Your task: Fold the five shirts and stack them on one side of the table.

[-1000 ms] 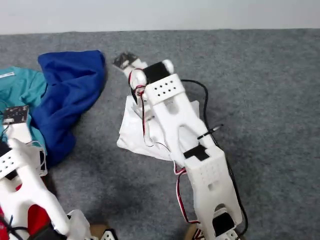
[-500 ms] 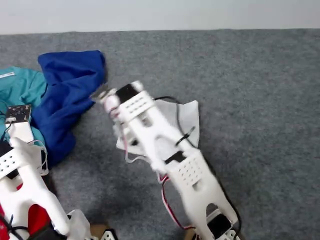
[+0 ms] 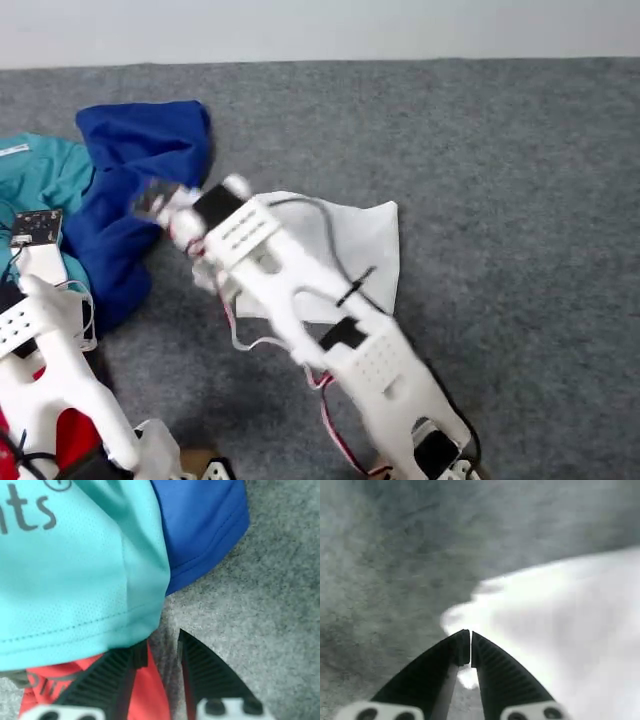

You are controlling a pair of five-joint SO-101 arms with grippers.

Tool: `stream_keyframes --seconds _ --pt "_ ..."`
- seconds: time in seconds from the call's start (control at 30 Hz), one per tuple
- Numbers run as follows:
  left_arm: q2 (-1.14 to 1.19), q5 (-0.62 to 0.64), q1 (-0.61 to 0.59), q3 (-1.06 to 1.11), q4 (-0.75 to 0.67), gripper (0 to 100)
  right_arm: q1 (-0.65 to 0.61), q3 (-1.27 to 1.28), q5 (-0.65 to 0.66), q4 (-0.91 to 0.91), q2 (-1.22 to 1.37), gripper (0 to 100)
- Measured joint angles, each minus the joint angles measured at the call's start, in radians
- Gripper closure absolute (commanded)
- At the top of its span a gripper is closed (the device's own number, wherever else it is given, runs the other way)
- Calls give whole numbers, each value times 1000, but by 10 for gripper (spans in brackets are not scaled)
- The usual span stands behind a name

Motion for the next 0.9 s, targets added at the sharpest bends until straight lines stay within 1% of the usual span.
stream_keyframes --seconds 0.13,0.27,0.37,0.47,0.6,0.73,0.9 --pt "0 0 0 0 0 893 161 0 0 0 -69 980" --pt "0 0 0 0 0 916 339 0 0 0 -72 980" --pt "0 0 0 0 0 917 437 -6 0 0 -38 982" --pt "0 0 0 0 0 917 503 -12 5 0 72 983" --pt "0 0 0 0 0 917 578 -12 46 -14 198 983" --pt "0 0 0 0 3 917 652 -12 55 -15 235 983" --pt "0 0 0 0 9 917 690 -12 55 -15 236 983"
